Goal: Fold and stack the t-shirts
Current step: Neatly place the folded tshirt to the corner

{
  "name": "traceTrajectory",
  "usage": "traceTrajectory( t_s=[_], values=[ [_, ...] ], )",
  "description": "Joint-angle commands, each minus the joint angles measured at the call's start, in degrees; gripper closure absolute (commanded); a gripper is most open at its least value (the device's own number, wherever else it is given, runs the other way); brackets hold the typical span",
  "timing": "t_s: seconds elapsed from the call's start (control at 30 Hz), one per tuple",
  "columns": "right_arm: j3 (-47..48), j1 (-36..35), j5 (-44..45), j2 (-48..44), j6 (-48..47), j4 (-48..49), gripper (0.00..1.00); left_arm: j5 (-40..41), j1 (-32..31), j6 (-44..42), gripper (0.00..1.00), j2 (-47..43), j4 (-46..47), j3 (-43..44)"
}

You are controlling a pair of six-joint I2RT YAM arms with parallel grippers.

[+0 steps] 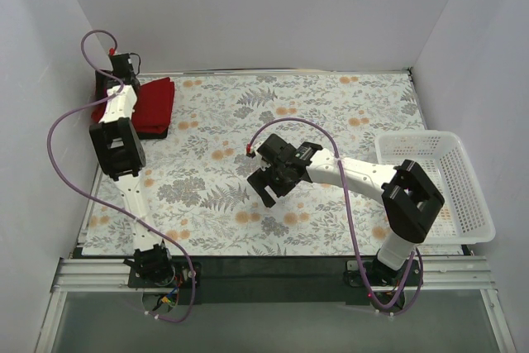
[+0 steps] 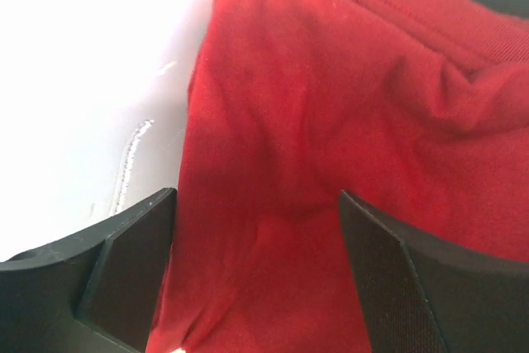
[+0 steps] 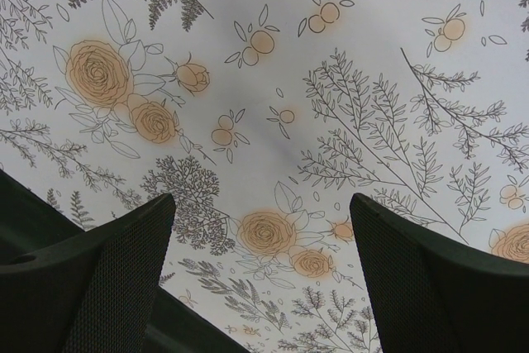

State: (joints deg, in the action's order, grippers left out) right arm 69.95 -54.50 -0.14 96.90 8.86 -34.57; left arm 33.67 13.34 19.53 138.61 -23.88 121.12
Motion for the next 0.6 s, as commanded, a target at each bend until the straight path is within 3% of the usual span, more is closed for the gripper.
traceTrajectory(
  t_s=[0.0,0.07,0.2,0.23,0.37,0.57],
  values=[
    [1.15,0.10,2.05,-2.33,0.89,-0.06,0.22,-0.61,-0.42,3.58,0.28,-7.82,1.91,0.70],
    [0.89,0.10,3.30,-3.03,1.24,-0.06,0.22,-3.25,-0.42,7.86,0.25,-10.63,1.30,0.08],
    [-0.17,0.18,5.85,-4.88,1.51,0.90,0.22,-17.46,-0.60,18.59,0.23,-16.87,0.76,-4.65],
    [-0.43,0.27,5.94,-5.23,1.51,1.17,0.22,-23.24,-0.51,20.27,0.22,-18.01,1.37,-7.45],
    [-3.41,0.36,6.21,-7.51,1.86,2.48,0.22,-32.78,-0.69,26.43,0.22,-22.49,7.77,-15.01],
    [-7.02,1.15,6.21,-10.41,2.21,4.94,0.22,-42.35,-0.86,30.74,0.41,-20.05,11.13,-20.82]
  ],
)
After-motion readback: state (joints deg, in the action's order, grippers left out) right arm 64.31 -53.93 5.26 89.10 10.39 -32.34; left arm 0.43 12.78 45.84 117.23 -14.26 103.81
